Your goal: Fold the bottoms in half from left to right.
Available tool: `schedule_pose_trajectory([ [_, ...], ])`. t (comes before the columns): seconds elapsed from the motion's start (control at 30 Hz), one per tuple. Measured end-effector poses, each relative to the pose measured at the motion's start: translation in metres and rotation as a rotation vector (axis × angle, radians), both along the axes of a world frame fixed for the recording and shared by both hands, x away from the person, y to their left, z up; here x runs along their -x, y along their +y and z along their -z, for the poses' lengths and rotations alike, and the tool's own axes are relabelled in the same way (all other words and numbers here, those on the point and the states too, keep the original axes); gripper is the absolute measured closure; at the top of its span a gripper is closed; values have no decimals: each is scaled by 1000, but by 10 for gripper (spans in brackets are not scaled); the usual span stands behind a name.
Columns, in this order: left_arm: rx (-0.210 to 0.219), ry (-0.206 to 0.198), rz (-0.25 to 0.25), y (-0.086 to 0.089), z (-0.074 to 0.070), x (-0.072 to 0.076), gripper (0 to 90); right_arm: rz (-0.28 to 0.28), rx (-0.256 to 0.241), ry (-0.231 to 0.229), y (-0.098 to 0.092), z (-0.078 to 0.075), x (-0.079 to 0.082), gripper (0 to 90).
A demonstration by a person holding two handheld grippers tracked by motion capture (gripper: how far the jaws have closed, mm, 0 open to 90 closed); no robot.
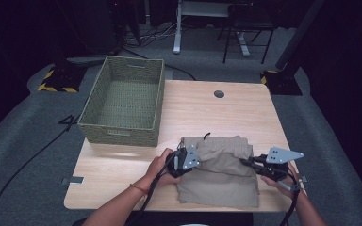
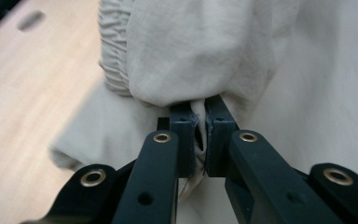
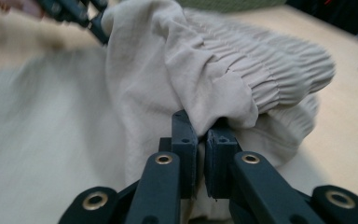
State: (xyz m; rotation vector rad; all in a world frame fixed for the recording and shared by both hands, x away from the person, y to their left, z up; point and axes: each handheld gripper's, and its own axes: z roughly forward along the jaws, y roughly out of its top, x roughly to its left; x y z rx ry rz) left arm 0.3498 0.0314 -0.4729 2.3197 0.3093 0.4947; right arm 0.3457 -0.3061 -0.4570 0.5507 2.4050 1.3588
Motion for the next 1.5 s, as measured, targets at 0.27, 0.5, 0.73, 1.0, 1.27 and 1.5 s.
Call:
schedule_pose_trajectory([
  [0.27,-44,88,16,6,23,4,787,2,101,71,4,31,21,823],
  [0.5,-53,93,-8,1,22,-9,782,52,160,57,10,43,14,825],
  [0.73,-16,127,-65,-1,13,-26,592,146,134,63,5,42,-6,718],
  [1.0,108,148,-75,4,-26,-26,292,203,10,29,-17,-3,5,417],
  [1.27,63,160,-149,-26,-36,-67,209,225,51,54,4,-41,-34,249],
  [1.5,28,293,-153,-39,-15,-95,151,248,153,239,15,-15,-92,163],
])
